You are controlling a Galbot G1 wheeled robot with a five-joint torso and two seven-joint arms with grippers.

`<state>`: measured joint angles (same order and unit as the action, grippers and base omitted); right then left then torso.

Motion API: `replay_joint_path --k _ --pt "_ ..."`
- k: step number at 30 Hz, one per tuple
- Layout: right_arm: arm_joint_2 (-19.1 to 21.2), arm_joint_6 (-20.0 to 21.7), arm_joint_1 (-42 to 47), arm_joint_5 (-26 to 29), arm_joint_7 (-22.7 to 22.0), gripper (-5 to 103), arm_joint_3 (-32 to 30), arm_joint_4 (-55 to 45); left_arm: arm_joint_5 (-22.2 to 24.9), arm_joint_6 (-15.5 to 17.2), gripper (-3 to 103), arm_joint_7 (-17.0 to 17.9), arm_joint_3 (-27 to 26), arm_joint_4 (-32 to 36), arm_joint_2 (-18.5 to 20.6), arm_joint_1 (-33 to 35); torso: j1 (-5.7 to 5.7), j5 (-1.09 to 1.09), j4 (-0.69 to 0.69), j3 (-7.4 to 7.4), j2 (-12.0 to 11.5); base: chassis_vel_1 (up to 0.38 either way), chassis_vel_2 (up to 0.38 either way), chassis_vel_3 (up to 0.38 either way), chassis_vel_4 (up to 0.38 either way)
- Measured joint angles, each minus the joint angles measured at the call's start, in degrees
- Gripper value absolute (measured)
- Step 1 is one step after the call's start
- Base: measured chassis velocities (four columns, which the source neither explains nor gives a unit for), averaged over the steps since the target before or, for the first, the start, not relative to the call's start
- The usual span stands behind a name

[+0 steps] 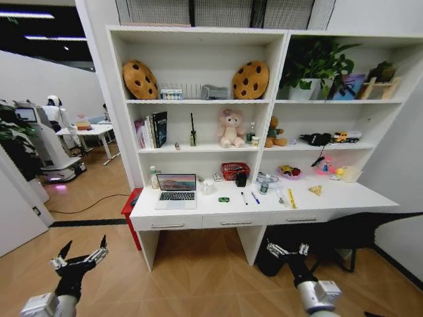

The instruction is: Organize the objects on the table.

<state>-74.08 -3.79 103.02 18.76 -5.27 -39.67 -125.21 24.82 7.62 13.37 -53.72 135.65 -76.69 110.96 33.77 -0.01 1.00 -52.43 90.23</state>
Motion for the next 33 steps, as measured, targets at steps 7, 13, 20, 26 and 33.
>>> replay_joint_path --k 7,13,20,26,33 --pt "-1.6 1.2 0.5 0.7 -1.1 100 -0.4 0.0 0.7 0.6 94 0.7 0.1 -0.1 0.1 0.1 0.0 0.0 0.0 0.0 0.0 0.0 0.0 0.0 0.0" --pt "-1.8 -0.5 0.0 1.0 -0.5 100 -0.3 0.9 -0.9 0.2 98 -0.4 0.2 -0.1 -0.6 0.5 0.0 0.0 -0.01 0.0 0.0 0.0 0.0 0.0 0.0" --pt "-0.6 1.0 0.1 1.4 -0.3 100 0.0 0.2 -3.4 -2.1 100 -5.4 0.5 -0.4 -1.0 0.9 0.0 -0.01 0.0 0.0 0.0 0.0 0.0 0.0 0.0" --pt "-0.6 1.0 0.2 0.5 0.8 100 0.5 0.2 -7.8 -5.8 97 -10.2 0.6 -0.8 -0.5 1.1 0.0 0.0 0.0 0.0 0.0 0.0 0.0 0.0 0.0" --pt "-1.2 0.7 0.7 -0.6 0.2 100 0.4 0.1 -7.5 -7.0 97 -10.2 0.0 -1.0 0.1 0.9 0.0 0.0 0.0 0.0 0.0 0.0 0.0 0.0 0.0"
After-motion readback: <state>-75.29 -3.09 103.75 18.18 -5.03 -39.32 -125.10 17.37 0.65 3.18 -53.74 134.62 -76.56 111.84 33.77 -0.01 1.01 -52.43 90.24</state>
